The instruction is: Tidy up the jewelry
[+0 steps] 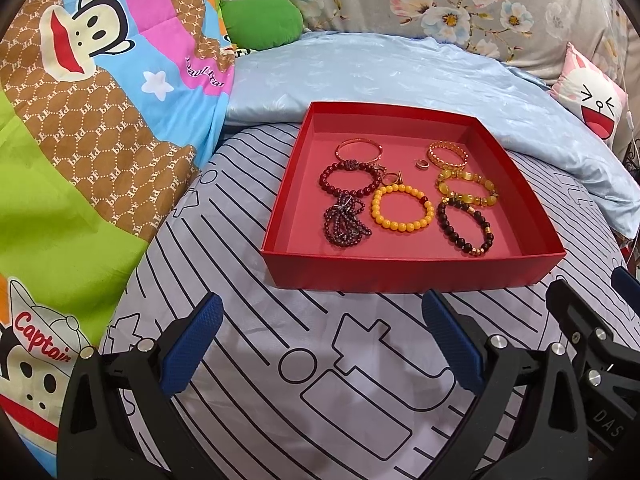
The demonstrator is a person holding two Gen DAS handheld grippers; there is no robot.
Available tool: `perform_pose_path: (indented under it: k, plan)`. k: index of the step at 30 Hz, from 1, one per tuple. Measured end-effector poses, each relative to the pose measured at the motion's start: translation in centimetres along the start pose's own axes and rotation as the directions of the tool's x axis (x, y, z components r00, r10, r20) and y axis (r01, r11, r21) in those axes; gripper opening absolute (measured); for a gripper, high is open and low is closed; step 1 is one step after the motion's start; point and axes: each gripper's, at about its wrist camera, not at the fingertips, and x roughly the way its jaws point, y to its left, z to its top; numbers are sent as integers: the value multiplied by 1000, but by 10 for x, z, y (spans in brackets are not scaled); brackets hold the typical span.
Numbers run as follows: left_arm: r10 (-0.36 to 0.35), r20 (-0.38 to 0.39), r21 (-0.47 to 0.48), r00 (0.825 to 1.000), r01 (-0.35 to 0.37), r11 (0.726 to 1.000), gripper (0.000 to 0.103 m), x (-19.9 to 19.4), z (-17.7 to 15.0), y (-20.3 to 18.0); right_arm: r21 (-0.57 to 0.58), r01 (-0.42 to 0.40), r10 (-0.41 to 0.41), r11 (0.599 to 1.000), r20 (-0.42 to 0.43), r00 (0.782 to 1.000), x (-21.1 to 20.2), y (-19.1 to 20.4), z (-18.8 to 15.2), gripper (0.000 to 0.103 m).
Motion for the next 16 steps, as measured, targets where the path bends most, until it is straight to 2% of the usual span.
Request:
perform_pose_path:
  k: [7, 16]
  plan:
    - [18, 28, 12, 999, -18, 1000, 95, -5, 1, -2, 2, 1, -1, 1000, 2, 1000, 0, -1, 0, 96]
    - [11, 25, 14, 1000, -11, 1000, 95, -4, 1, -3, 3, 5, -5, 1000, 5, 1000, -1, -2, 2, 96]
